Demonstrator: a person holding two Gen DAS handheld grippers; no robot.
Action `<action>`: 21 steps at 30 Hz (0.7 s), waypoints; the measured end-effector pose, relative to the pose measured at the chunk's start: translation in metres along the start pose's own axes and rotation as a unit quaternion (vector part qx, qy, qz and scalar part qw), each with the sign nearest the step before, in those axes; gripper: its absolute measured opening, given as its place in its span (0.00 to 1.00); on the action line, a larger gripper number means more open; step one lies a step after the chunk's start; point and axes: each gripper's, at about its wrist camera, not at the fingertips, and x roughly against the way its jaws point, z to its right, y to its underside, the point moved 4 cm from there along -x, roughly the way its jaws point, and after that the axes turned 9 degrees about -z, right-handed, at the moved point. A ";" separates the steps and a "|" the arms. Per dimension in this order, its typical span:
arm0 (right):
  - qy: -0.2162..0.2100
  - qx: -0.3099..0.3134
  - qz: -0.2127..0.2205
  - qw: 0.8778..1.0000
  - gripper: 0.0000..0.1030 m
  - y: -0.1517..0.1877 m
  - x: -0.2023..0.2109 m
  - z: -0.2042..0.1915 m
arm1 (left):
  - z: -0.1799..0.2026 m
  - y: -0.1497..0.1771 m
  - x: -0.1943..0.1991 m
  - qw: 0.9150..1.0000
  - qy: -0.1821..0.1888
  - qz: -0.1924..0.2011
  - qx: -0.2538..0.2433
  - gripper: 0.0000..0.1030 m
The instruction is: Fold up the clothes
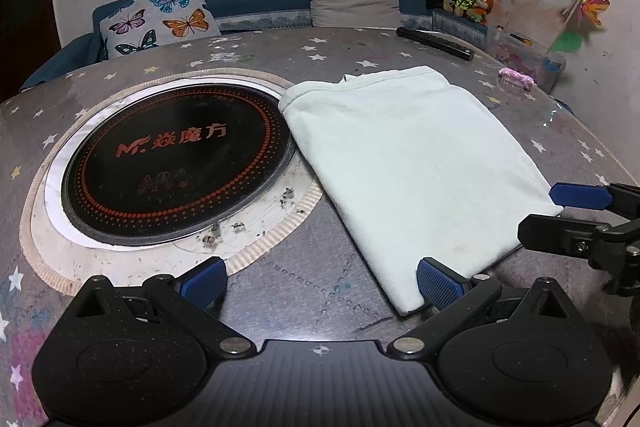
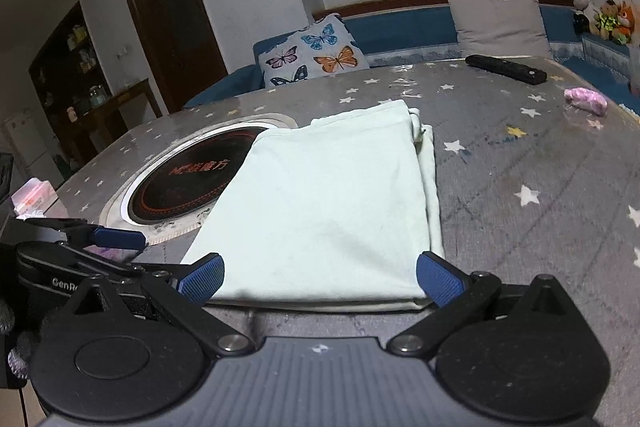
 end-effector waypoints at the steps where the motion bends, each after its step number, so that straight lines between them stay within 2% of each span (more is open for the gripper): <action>1: 0.001 0.000 0.000 1.000 1.00 0.000 0.001 0.000 | -0.001 0.000 0.000 1.000 0.000 0.000 0.000 1.00; 14: -0.003 -0.022 -0.002 1.000 1.00 0.005 0.007 0.009 | 0.000 0.001 -0.001 1.000 -0.004 0.000 -0.002 1.00; 21: -0.009 -0.017 0.015 1.000 1.00 -0.010 0.011 0.002 | 0.001 0.001 -0.001 1.000 -0.005 -0.001 0.000 1.00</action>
